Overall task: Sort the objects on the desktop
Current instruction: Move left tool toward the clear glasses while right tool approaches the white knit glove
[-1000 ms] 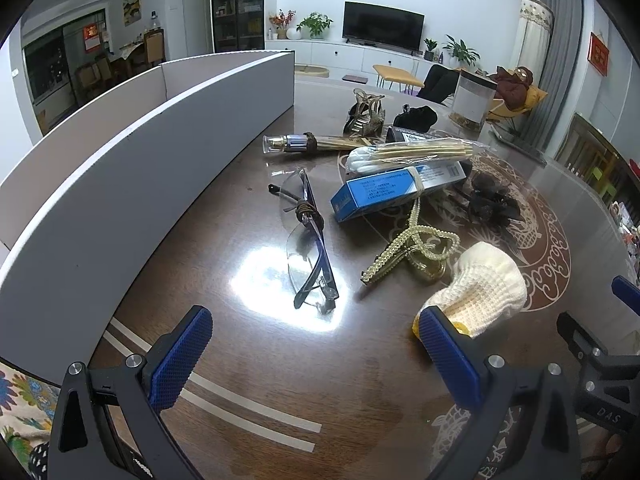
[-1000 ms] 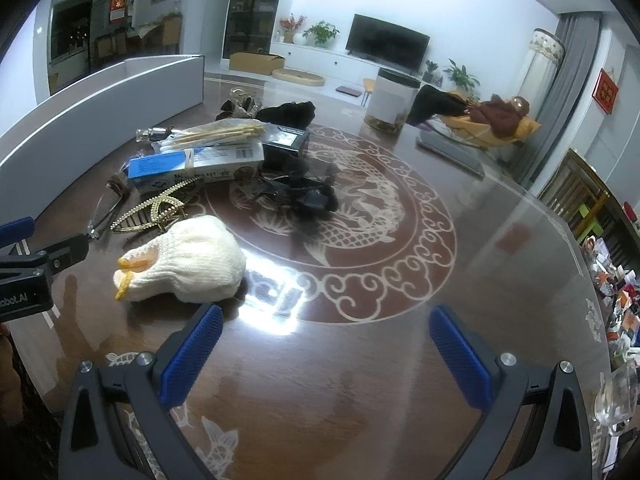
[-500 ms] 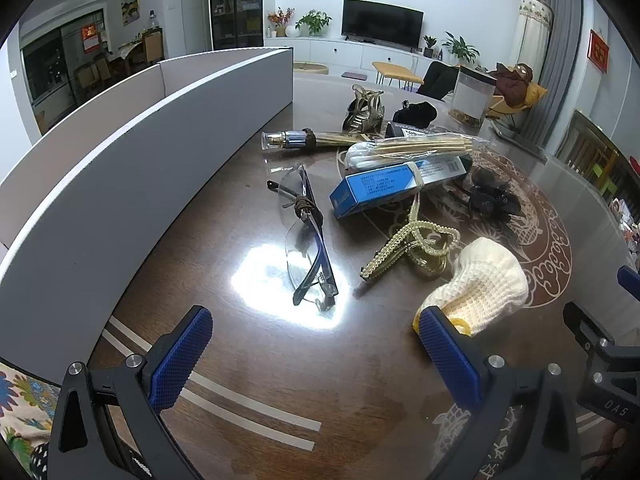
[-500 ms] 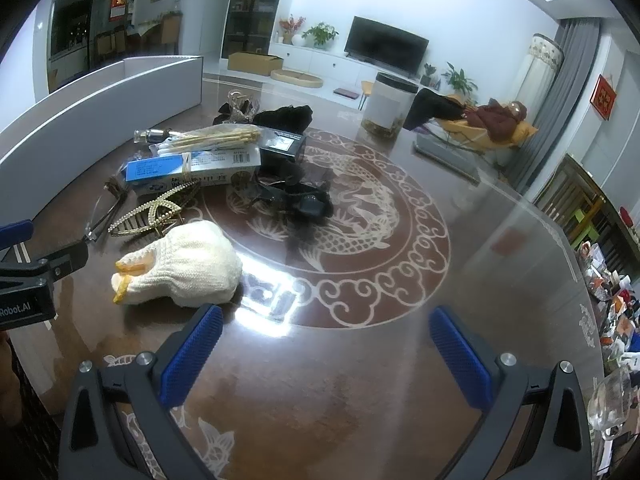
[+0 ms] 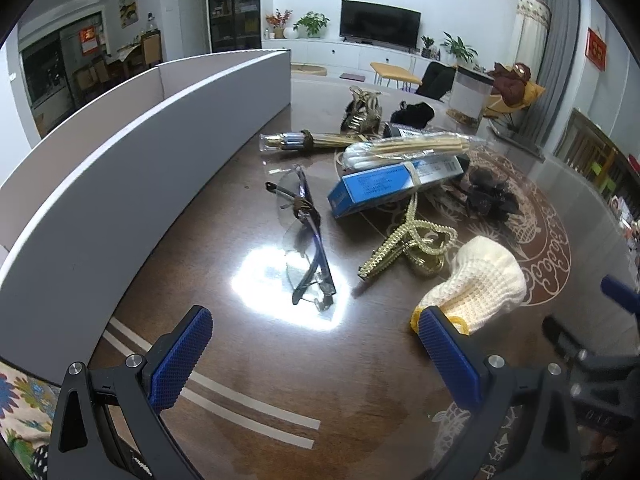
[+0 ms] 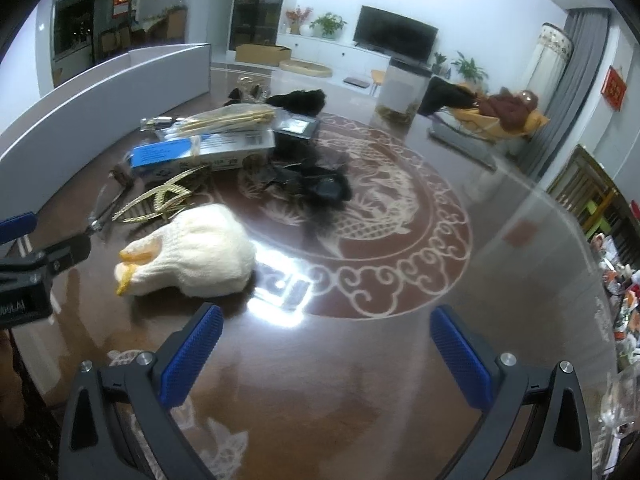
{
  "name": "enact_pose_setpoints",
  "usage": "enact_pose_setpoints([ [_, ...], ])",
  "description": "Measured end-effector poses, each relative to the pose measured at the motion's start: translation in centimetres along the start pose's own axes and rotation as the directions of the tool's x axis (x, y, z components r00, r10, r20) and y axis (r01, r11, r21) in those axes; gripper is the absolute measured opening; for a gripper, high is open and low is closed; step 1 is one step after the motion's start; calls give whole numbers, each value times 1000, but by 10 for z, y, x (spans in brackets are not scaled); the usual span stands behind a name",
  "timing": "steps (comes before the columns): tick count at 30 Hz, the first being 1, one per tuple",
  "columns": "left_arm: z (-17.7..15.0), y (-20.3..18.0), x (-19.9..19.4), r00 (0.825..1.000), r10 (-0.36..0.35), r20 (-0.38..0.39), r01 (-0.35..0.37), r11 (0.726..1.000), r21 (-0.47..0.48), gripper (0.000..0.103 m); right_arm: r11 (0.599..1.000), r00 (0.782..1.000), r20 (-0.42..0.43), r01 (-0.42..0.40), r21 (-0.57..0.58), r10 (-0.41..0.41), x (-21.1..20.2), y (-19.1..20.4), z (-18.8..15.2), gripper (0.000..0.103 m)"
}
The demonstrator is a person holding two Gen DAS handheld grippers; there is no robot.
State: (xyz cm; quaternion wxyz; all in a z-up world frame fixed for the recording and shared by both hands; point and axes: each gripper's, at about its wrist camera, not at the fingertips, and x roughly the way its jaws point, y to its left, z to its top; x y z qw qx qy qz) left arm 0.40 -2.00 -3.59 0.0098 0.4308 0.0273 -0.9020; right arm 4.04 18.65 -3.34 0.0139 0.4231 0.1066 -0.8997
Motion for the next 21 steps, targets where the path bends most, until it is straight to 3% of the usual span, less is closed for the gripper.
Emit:
enact_pose_setpoints([
  [7, 0, 34, 2, 999, 32, -30, -36, 987, -156, 103, 997, 997, -44, -68, 40, 70, 3, -1, -25, 103],
  [11, 0, 43, 2, 997, 66, -31, -71, 977, -200, 103, 988, 986, -66, -149, 39, 151, 8, 9, -30, 103],
  [18, -2, 58, 1, 995, 95, -29, -99, 956, -275, 103, 961, 961, -28, -276, -27, 276, 16, 51, 1, 103],
  [21, -2, 63, 3, 995, 89, -39, -96, 950, -296, 103, 968, 968, 4, -250, -20, 250, 33, 55, 20, 103],
])
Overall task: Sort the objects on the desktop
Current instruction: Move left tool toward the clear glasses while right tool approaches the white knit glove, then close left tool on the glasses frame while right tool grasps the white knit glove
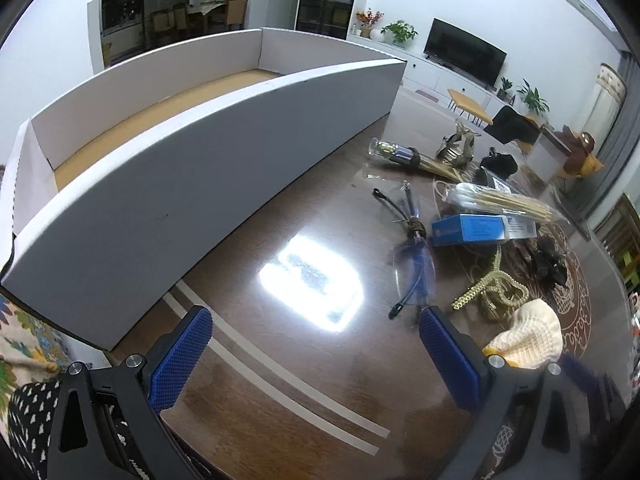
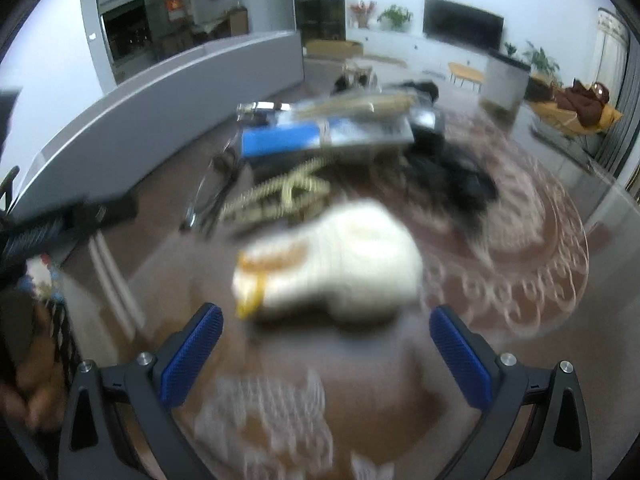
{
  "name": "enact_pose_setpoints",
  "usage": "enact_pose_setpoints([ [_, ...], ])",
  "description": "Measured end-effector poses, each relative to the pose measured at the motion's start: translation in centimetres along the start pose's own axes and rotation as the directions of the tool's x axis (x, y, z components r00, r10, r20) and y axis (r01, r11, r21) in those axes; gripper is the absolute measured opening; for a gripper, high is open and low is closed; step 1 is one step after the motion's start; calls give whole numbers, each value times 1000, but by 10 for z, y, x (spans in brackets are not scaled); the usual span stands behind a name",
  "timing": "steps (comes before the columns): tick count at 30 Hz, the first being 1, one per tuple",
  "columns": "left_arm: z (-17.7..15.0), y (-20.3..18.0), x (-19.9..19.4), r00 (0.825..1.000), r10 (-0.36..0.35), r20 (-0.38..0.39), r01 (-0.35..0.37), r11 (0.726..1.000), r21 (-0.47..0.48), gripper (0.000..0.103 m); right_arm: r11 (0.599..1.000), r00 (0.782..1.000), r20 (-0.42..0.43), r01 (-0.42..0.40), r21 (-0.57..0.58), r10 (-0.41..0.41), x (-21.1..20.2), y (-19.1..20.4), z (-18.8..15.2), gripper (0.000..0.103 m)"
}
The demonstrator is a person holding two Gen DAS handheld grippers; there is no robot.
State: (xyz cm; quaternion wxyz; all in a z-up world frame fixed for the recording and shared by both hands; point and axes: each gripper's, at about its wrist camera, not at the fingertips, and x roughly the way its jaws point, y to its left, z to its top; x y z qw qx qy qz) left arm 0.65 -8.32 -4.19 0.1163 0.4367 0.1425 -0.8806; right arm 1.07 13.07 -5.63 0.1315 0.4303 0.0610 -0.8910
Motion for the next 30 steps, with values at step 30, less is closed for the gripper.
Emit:
enact_pose_setpoints([
  [30, -16, -42, 36, 988, 23, -153, 10, 978, 208, 103, 979, 997, -50, 70, 193, -61, -27, -84, -55, 103],
])
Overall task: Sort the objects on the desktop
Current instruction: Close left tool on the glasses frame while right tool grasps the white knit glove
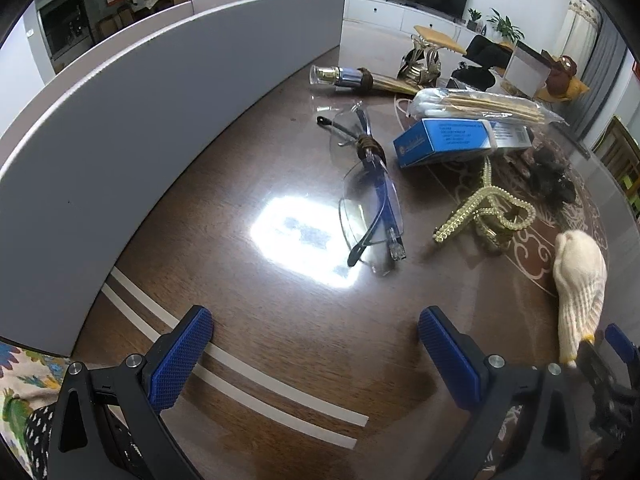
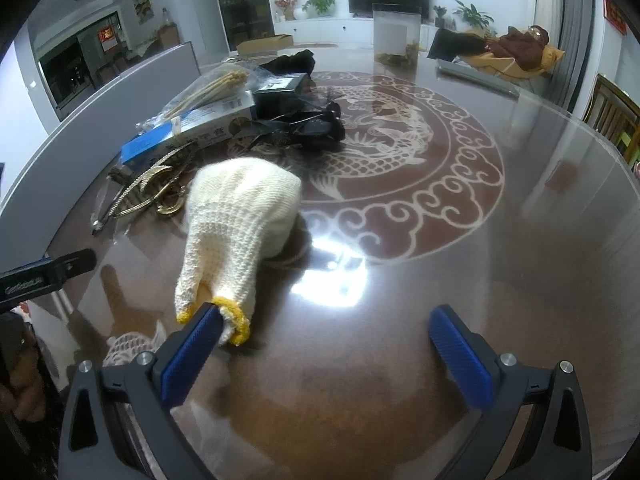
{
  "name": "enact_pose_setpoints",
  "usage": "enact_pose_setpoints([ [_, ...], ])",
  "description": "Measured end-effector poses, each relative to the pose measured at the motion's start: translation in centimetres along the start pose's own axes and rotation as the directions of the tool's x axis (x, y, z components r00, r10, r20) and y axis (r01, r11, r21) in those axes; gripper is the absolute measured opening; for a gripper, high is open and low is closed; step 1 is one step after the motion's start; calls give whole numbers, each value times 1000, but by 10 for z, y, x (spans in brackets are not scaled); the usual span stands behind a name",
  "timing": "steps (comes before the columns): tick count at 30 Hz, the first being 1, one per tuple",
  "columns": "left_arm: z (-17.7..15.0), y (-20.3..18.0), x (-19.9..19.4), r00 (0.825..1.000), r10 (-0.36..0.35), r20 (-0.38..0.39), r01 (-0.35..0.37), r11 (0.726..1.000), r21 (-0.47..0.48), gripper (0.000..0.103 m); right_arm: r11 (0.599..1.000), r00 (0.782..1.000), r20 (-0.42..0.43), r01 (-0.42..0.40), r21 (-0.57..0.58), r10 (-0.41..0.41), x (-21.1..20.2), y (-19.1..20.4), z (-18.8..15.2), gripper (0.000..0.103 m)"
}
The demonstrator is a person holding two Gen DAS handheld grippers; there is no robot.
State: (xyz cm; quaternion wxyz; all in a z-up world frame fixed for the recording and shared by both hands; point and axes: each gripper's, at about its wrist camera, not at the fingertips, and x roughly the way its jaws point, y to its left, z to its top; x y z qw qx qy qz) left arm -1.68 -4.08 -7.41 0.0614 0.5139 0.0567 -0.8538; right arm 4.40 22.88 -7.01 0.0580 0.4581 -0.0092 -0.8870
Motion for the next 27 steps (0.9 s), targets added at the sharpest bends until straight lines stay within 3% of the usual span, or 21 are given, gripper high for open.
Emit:
enact_pose_setpoints([
  [5, 2, -2, 3, 999, 32, -8, -32, 999, 10, 103, 998, 1000, 19, 1, -63, 1, -4, 10, -13, 103],
  [10, 11, -5, 9, 1000, 27, -7, -27, 999, 26, 103, 999, 1000, 23, -20, -45, 21, -2, 6, -12, 103],
  [20, 73, -13, 41, 999, -4, -46, 8, 996, 89, 103, 999, 999, 28, -16, -47, 17, -2, 8, -12, 103],
  [25, 86, -14, 47, 999, -26, -37, 31, 989, 147, 103, 998, 998, 55, -9, -59, 12, -7, 12, -13, 103],
  [27, 81, -12, 42, 999, -47, -18, 49, 982, 181, 92, 998, 998, 68, -9, -66, 14, -9, 13, -13, 103],
])
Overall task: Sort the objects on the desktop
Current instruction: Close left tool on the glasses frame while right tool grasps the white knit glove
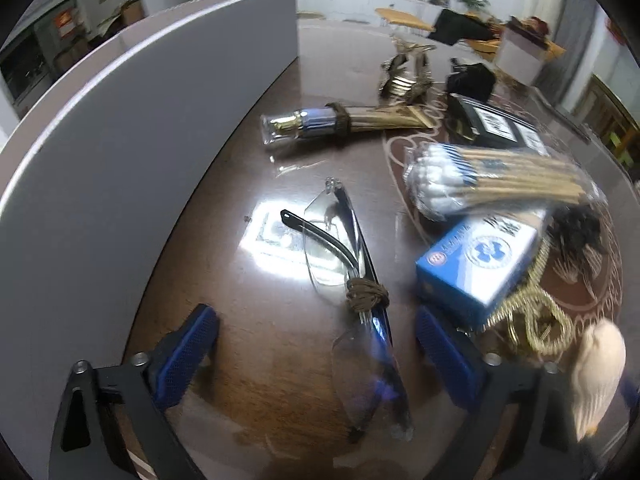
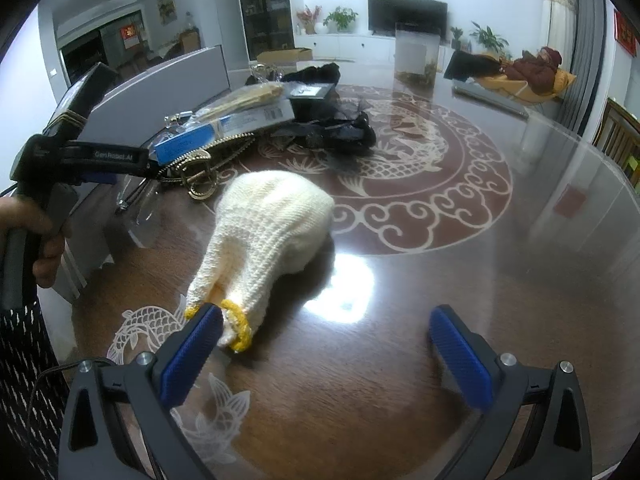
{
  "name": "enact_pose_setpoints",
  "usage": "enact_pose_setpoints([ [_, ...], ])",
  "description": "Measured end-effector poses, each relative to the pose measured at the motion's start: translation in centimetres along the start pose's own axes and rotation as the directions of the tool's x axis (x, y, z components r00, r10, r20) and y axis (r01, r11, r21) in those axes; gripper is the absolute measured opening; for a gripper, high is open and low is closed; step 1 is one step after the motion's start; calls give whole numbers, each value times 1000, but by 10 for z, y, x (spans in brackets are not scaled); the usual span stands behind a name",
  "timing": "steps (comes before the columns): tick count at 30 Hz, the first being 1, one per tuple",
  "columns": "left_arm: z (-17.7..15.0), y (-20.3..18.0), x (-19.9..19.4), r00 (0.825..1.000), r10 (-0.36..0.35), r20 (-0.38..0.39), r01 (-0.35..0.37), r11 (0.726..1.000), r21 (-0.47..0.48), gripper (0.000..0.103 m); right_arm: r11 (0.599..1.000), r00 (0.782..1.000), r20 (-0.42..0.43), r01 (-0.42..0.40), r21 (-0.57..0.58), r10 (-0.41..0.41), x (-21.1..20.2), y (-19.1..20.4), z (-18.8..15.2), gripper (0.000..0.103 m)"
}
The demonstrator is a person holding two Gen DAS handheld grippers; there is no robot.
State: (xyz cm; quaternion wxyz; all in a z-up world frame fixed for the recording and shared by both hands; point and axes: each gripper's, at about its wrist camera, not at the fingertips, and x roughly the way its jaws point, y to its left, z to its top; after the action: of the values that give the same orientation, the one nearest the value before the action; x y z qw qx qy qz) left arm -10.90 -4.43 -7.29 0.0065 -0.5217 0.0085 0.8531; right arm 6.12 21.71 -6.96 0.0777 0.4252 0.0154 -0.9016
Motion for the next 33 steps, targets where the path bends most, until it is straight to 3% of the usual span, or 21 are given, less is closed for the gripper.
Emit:
enact_pose_setpoints([
  [2, -8, 1, -8, 999, -25, 32, 23, 999, 43, 69, 1000, 1000, 6, 2, -4, -2, -1, 1, 0, 103],
  [4, -14, 2, -14, 998, -49, 45, 45, 996, 82, 62, 1000, 1000, -3, 2, -6, -2, 1, 1, 2, 103],
  [7, -23, 7, -18, 995, -74, 68, 65, 991, 119, 62, 1000, 999, -44, -23, -5, 23, 9, 0, 4, 103],
  [12, -23, 5, -17, 992, -68, 110, 55, 992, 112, 70, 997, 997, -58, -61, -47, 58, 17, 15, 12, 103],
  [14, -22, 7, -13, 992, -45, 116, 36, 996, 84, 86, 997, 997, -60, -61, -52, 58, 22, 23, 17, 103],
  [17, -22, 14, -8, 994, -33, 101, 28, 998, 54, 103, 996, 995, -74, -69, -63, 64, 28, 32, 22, 103],
  [33, -26, 16, -10, 994, -31, 108, 26, 999, 45, 103, 999, 997, -58, -46, 5, 47, -17, 3, 1, 103],
])
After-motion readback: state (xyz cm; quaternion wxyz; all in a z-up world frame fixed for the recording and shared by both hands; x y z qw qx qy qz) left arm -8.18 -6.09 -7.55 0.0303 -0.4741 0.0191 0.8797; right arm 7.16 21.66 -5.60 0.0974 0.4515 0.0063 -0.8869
